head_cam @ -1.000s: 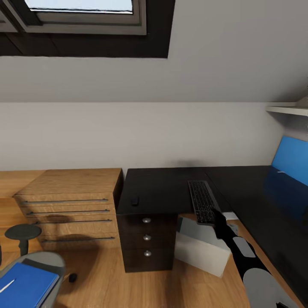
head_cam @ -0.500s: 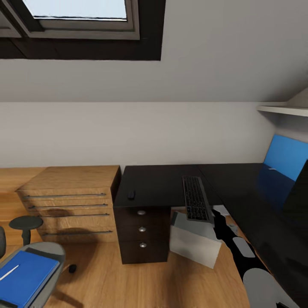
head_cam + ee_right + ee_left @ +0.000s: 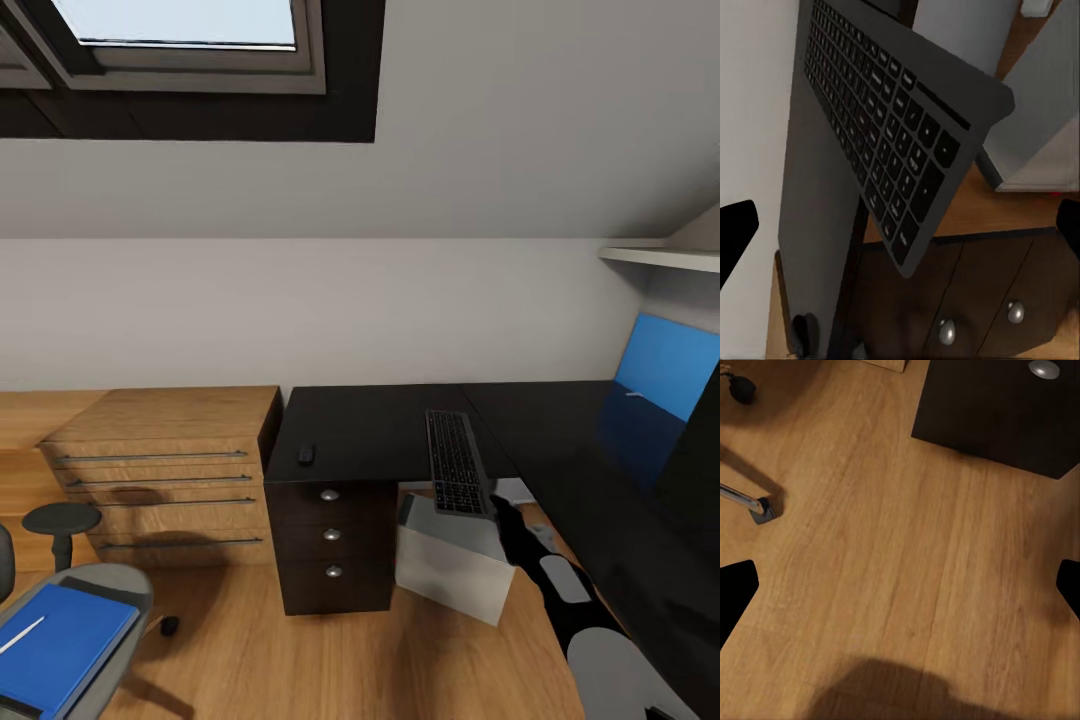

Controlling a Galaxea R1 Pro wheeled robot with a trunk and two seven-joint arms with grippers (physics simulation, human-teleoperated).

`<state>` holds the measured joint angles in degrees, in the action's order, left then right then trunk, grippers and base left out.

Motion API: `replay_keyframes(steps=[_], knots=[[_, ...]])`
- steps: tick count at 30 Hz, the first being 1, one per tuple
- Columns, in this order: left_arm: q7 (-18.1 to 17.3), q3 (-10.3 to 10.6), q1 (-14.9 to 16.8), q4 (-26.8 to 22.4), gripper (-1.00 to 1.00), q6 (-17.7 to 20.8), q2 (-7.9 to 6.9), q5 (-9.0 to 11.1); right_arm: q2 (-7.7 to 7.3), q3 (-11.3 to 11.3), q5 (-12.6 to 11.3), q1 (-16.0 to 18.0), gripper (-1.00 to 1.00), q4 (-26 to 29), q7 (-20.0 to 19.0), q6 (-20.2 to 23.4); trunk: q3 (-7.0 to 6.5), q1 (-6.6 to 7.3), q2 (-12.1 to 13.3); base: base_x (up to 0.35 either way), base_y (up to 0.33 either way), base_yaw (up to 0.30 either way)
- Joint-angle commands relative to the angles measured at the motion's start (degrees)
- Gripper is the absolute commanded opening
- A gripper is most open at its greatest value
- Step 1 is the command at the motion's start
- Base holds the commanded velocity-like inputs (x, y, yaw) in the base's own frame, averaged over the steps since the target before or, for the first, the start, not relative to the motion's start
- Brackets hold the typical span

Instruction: In the bedroom, organize the workspace by keeping the computer under the desk, ensuring the monitor is on the desk, placing the keyboard on the desk next to the monitor, placing the mouse on the desk next to the keyboard, moving the folder from the swivel chair onto the desk next to the mouse, stacking the notebook on top of the folder with the pen on top of the notebook, and positioning the swivel chair next to the desk.

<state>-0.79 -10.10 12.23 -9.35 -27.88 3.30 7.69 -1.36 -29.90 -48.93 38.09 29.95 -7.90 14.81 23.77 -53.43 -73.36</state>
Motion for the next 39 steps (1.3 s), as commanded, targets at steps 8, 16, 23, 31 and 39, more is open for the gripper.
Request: replay_keyframes(steps=[8, 16, 23, 31, 39], knots=[[-0.08, 0.13, 0.03, 0.03, 1.0, -0.11, -0.01, 0.33, -0.14, -0.4, 5.07, 0.02, 1.0, -3.26, -0.24, 0.24, 0.06, 0.0, -0.04, 0.0, 0.0, 0.0], [-0.05, 0.24, 0.04, 0.03, 1.0, -0.06, 0.1, 0.23, -2.32, -0.39, 9.87, -0.1, 1.0, -12.78, -0.56, -5.57, 0.06, 0.0, -0.04, 0.0, 0.0, 0.0], [0.05, 0.26, 0.05, 0.03, 1.0, -0.05, 0.12, 0.22, -2.82, -0.36, 16.4, -0.12, 1.0, -17.72, -2.04, -12.57, 0.06, 0.0, -0.04, 0.0, 0.0, 0.0], [0.09, 0.25, 0.06, 0.03, 1.0, 0.01, 0.13, 0.22, -2.79, -0.35, 27.63, -0.31, 1.0, -24.49, -3.83, -20.24, 0.06, 0.0, -0.04, 0.0, 0.0, 0.0], [0.15, 0.23, 0.04, 0.03, 1.0, 0.01, 0.13, 0.24, -2.26, -0.39, 38.89, -0.62, 1.0, -29.76, -4.07, -25.96, 0.06, 0.0, -0.04, 0.0, 0.0, 0.0]])
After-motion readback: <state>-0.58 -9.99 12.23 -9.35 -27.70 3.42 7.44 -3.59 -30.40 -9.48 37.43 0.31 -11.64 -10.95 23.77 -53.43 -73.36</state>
